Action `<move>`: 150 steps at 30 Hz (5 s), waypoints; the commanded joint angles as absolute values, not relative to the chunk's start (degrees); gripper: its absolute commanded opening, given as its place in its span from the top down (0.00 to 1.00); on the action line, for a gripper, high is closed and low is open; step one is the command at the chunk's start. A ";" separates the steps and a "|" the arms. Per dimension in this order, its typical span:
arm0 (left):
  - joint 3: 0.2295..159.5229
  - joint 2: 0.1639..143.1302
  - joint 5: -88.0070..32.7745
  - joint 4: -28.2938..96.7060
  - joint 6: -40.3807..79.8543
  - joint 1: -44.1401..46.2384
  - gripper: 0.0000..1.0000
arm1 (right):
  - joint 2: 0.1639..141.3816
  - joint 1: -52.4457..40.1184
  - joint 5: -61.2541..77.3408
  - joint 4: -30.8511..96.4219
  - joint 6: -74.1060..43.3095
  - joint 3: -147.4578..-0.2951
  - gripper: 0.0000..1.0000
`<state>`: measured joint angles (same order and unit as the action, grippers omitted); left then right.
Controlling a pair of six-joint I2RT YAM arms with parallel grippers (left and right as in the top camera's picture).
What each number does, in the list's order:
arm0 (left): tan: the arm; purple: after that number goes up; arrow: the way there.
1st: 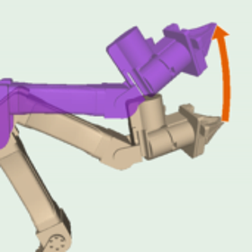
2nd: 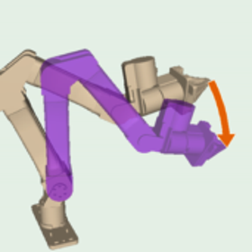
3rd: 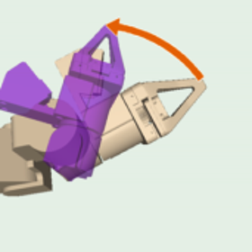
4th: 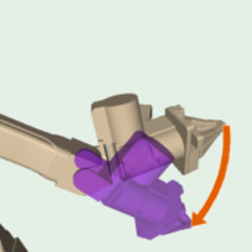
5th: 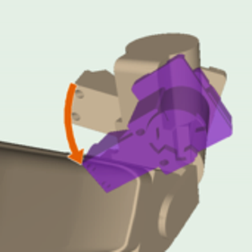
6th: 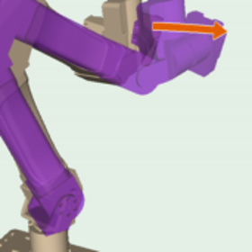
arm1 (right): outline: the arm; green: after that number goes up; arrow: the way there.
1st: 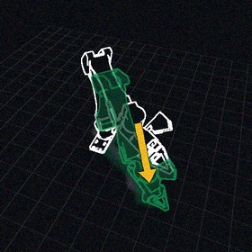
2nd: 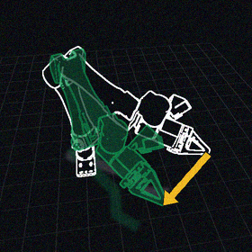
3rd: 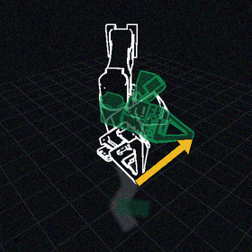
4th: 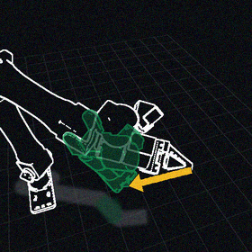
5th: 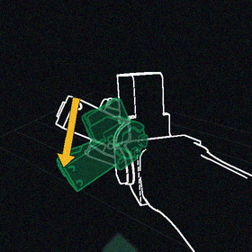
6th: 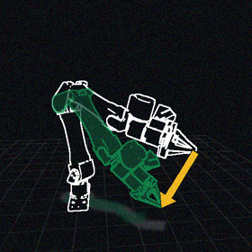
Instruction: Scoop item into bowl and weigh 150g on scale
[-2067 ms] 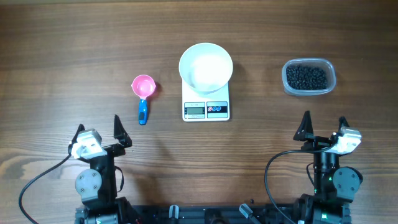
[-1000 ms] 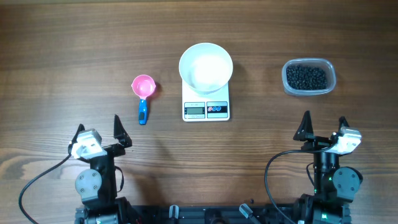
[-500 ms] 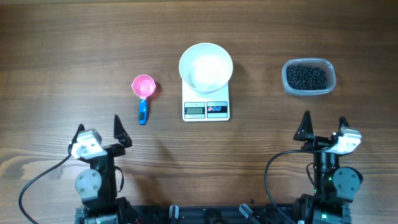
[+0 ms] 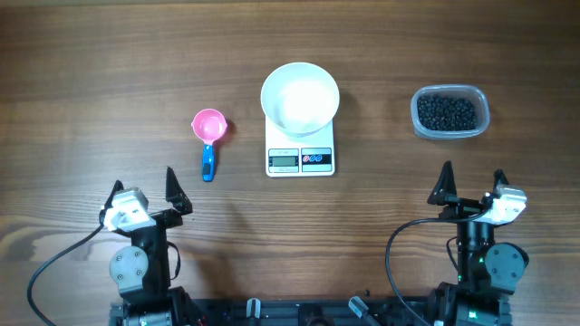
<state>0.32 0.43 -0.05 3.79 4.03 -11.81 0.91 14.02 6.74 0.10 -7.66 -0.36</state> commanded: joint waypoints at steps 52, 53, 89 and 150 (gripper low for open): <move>50.74 38.48 -52.42 29.28 3.81 -12.62 0.00 | 1.30 13.78 5.58 -0.19 -7.64 -0.32 0.00; 50.74 39.09 -52.42 29.56 3.84 -12.67 0.00 | 1.30 13.78 5.58 -0.19 -7.62 -0.32 0.00; 51.40 80.07 -19.86 40.49 18.13 -12.71 0.00 | 1.30 13.78 5.58 -0.19 -7.64 -0.32 0.00; 51.33 105.14 -35.14 30.39 -1.28 -12.60 0.36 | 1.30 13.78 5.58 -0.19 -7.62 -0.32 0.00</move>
<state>52.47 103.00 -36.77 29.61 -0.97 -12.51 1.19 14.02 6.33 -0.03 -7.66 -0.36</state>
